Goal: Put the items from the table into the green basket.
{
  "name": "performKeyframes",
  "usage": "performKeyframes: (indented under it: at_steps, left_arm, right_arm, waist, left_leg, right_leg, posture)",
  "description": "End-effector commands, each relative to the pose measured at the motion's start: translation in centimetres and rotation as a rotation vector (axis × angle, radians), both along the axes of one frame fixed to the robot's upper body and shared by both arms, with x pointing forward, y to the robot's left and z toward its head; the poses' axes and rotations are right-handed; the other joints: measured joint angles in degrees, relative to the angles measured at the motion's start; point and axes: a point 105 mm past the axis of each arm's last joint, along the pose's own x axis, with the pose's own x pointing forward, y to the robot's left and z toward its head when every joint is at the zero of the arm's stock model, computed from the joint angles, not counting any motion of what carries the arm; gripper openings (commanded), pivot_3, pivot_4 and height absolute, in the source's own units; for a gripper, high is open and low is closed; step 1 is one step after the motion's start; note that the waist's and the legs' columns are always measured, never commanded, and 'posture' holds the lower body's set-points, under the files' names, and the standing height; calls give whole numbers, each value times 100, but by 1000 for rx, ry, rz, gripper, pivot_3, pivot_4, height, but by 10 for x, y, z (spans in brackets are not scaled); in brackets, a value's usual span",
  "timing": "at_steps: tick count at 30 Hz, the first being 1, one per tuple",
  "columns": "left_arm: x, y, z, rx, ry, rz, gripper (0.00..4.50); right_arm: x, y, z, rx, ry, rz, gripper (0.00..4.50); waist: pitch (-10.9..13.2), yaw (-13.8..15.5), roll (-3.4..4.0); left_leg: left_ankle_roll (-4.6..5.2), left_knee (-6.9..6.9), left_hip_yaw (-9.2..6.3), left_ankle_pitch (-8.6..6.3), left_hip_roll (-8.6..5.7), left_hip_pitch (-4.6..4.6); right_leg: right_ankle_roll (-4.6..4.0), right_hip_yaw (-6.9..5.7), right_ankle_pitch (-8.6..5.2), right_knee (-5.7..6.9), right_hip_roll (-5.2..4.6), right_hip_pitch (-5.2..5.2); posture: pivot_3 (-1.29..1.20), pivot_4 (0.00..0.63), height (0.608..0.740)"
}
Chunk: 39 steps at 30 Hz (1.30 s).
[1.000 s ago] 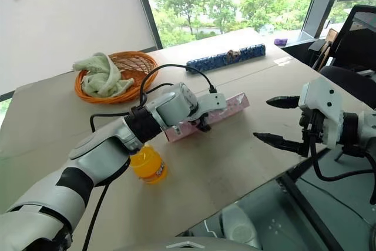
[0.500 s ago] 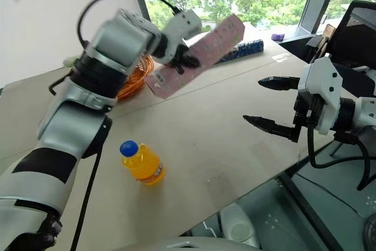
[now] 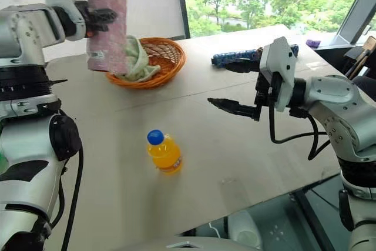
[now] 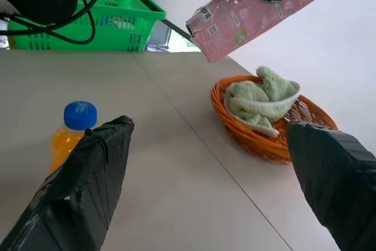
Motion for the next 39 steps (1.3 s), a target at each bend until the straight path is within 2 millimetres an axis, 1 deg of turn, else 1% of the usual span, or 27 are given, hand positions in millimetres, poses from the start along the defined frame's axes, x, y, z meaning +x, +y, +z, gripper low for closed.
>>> performKeyframes:
  at_steps: [1, 4, 6, 9, 13, 15, 17, 20, 22, 24, 26, 28, 31, 32, 34, 36, 37, 39]
  left_arm:
    - [-19, 27, 25, 30, -150, 132, 1460]
    - [-28, 46, 18, 100, -233, 230, 1460]
    - [-33, 62, 9, 89, -217, 296, 1460]
    - [-44, 81, 9, 73, -239, 375, 1460]
    - [-52, 89, 4, 86, -231, 409, 1460]
    - [-56, 93, 7, 108, -242, 428, 1460]
    - [-61, 101, 11, 137, -253, 470, 1460]
    - [-69, 115, 13, 184, -240, 542, 1460]
    - [-77, 121, 18, 227, -251, 574, 1460]
    - [-98, 153, 17, 252, -221, 680, 1460]
    - [-113, 180, 10, 265, -173, 746, 1460]
    - [-120, 194, 7, 269, -155, 771, 1460]
    - [-128, 218, -4, 343, -81, 777, 1460]
    - [-129, 223, -8, 366, -50, 768, 1460]
    - [-128, 229, -10, 431, -32, 739, 1460]
    - [-130, 239, -21, 482, 32, 723, 1460]
    - [-133, 244, -26, 499, 61, 725, 1460]
    - [-138, 252, -35, 473, 91, 710, 1460]
  right_arm:
    - [0, 3, 13, 16, -55, 36, 4500]
    - [1, 9, 15, 28, -56, 58, 4500]
    - [-1, 12, 17, 45, -48, 75, 4500]
    - [-3, 15, 16, 54, -40, 91, 4500]
    - [-1, 16, 14, 63, -27, 86, 4500]
    - [-1, 20, 18, 82, -23, 93, 4500]
    - [-1, 24, 21, 93, -25, 105, 4500]
    - [1, 26, 19, 109, -20, 110, 4500]
    - [2, 27, 17, 120, -15, 112, 4500]
    - [4, 31, 13, 134, -10, 118, 4500]
    - [3, 36, 12, 148, -11, 141, 4500]
    - [0, 40, 15, 159, -10, 171, 4500]
    - [-5, 54, 28, 153, -25, 278, 4500]
    - [-6, 58, 31, 141, -31, 304, 4500]
    - [-2, 65, 37, 108, -27, 327, 4500]
    - [4, 74, 42, 76, -28, 330, 4500]
    - [6, 76, 43, 64, -30, 330, 4500]
    - [5, 80, 46, 28, -69, 353, 4500]
  waist:
    - [-4, 149, -2]
    - [-7, 316, -2]
    - [-12, 435, -15]
    - [-9, 539, -36]
    - [0, 606, -43]
    - [17, 631, -45]
    - [46, 637, -45]
    - [91, 639, -57]
    - [137, 645, -55]
    - [212, 636, -52]
    - [291, 621, -45]
    - [356, 659, -37]
    - [396, 738, -43]
    - [415, 737, -40]
    - [409, 756, -50]
    - [393, 792, -75]
    - [383, 786, -86]
    - [367, 771, -96]
  left_leg:
    - [-1, 0, 0, 0, -1, 0]
    - [-1, -1, -2, 0, -4, 4]
    - [-4, -1, -2, 2, -2, 7]
    - [-11, 8, -17, 7, -1, 4]
    - [-9, 13, -18, 6, -1, 5]
    - [-9, 13, -24, 6, -1, 7]
    - [-9, 13, -27, 7, 0, 12]
    - [-10, 13, -28, 8, 3, 15]
    - [-10, 10, -25, 8, 6, 17]
    - [-9, 7, -24, 8, 6, 17]
    - [-9, 2, -21, 8, 11, 20]
    - [-9, -3, -23, 8, 14, 22]
    - [-9, -6, -29, 8, 15, 18]
    - [-9, -7, -28, 8, 15, 16]
    - [-10, -7, -25, 9, 11, 13]
    - [-11, -7, -33, 9, 9, 9]
    - [-12, -7, -36, 9, 9, 9]
    - [-13, -10, -31, 9, 6, 9]
  right_leg:
    - [0, -2, 0, -2, -1, 0]
    - [-5, -7, 3, 0, -4, 3]
    - [-15, -11, 9, 4, -4, 3]
    - [-26, -34, 17, 2, -1, 11]
    - [-27, -41, 18, -2, -3, 20]
    - [-27, -47, 18, -2, -3, 23]
    - [-30, -50, 19, 1, -1, 26]
    - [-32, -55, 20, 3, 8, 26]
    - [-33, -60, 20, 2, 14, 25]
    - [-33, -64, 20, 2, 14, 23]
    - [-34, -62, 19, 4, 18, 22]
    - [-35, -67, 19, 4, 20, 19]
    - [-36, -78, 18, -3, 21, 18]
    - [-37, -79, 18, -3, 18, 18]
    - [-37, -78, 19, -4, 17, 13]
    - [-37, -87, 19, -10, 12, 14]
    - [-37, -92, 19, -13, 8, 13]
    - [-37, -88, 19, -12, 4, 12]
  posture:
    - [-29, 0, 740]
    - [-5, 0, 740]
    - [3, 0, 740]
    - [7, 15, 740]
    - [31, 55, 740]
    - [41, 79, 740]
    - [59, 91, 740]
    - [94, 109, 740]
    - [118, 123, 740]
    - [133, 144, 740]
    - [141, 159, 740]
    - [142, 155, 740]
    - [115, 153, 740]
    - [113, 140, 740]
    - [111, 114, 740]
    - [87, 81, 740]
    - [87, 81, 740]
    - [71, 22, 740]
